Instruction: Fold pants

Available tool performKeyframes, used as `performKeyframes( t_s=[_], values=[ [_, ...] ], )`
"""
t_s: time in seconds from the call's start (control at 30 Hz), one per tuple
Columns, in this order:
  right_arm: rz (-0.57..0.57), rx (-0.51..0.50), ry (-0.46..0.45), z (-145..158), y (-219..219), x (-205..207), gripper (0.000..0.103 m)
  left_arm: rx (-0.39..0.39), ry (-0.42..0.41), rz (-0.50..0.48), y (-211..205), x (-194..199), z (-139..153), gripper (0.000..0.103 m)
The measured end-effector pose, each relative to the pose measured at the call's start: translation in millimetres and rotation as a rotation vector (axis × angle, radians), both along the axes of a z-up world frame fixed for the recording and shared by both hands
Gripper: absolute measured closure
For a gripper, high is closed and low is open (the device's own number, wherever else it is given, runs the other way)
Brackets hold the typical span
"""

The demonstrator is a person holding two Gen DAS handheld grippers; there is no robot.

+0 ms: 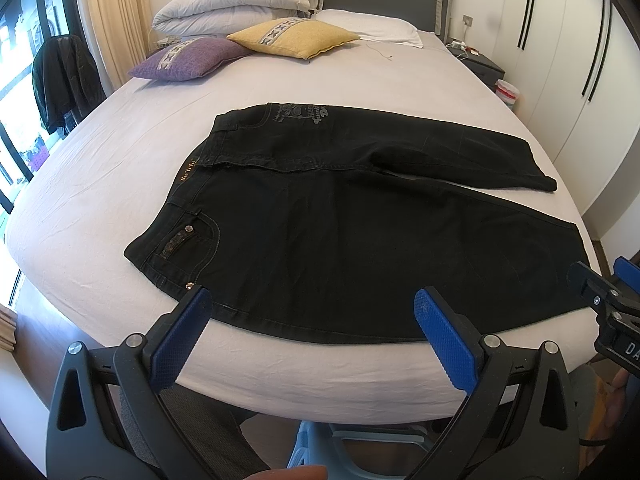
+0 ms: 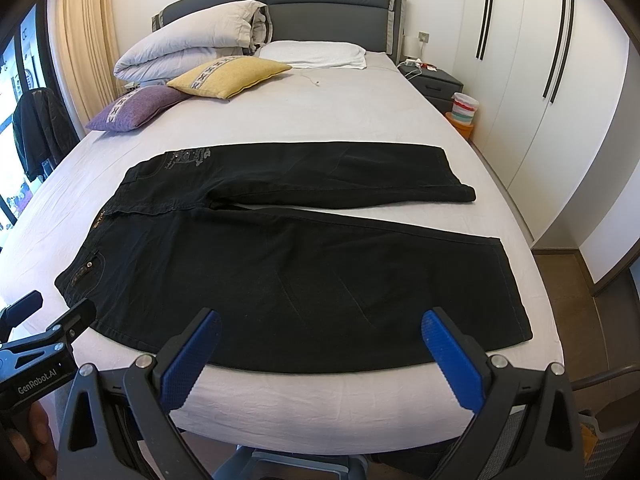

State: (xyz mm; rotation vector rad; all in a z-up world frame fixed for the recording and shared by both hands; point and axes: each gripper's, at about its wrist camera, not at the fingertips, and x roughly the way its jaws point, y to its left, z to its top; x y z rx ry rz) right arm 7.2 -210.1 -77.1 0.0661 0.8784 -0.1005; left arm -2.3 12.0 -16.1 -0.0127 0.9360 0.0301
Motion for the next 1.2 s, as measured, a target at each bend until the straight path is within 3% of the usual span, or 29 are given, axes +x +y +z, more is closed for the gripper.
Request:
performKeyframes(
  t_s=[0.8, 1.0, 1.1, 1.2],
  values=[
    [0.002, 0.007, -0.005, -3, 11, -1, 0.0, 0.002, 0.018, 0.007, 2, 1, -4, 0.0],
    [0.101, 0.042, -0.023, 2, 19, 3, 0.0, 0.058, -0.017, -0.052, -5, 1, -6, 0.0],
    [0.198, 0.078, -0.032, 5, 17, 11, 0.0, 0.011, -0.021, -0.121, 4, 9, -7, 0.0],
    [0.291, 0.125, -0.067, 10, 2, 31, 0.0, -0.118, 0.011, -0.175, 29, 32, -15, 0.0]
  ],
)
